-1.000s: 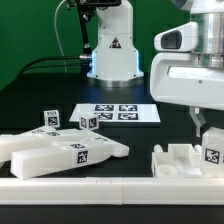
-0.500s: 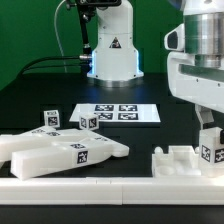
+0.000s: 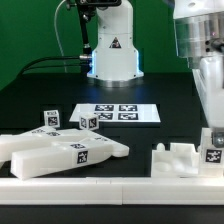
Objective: Assemble chair
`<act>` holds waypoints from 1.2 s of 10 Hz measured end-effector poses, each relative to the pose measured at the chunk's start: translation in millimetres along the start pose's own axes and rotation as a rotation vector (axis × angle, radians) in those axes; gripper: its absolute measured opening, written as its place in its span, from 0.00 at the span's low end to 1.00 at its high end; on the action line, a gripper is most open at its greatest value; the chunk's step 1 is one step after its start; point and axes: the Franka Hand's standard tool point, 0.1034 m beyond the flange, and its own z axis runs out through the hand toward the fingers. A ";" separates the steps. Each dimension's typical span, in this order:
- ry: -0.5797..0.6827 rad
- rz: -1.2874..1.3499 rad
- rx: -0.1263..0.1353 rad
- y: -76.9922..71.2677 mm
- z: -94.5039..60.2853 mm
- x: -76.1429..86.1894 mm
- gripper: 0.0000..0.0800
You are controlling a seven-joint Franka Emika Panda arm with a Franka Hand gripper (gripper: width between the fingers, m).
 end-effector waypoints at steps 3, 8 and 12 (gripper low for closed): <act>0.004 0.064 0.004 -0.4 -0.2 0.5 0.36; -0.021 -0.106 0.020 5.8 -34.9 -0.3 0.80; -0.023 -0.113 0.018 9.5 -39.2 1.1 0.81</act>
Offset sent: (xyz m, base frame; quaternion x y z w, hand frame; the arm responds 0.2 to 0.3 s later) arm 0.0000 0.0000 0.0000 0.0000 0.0000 0.0000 1.0000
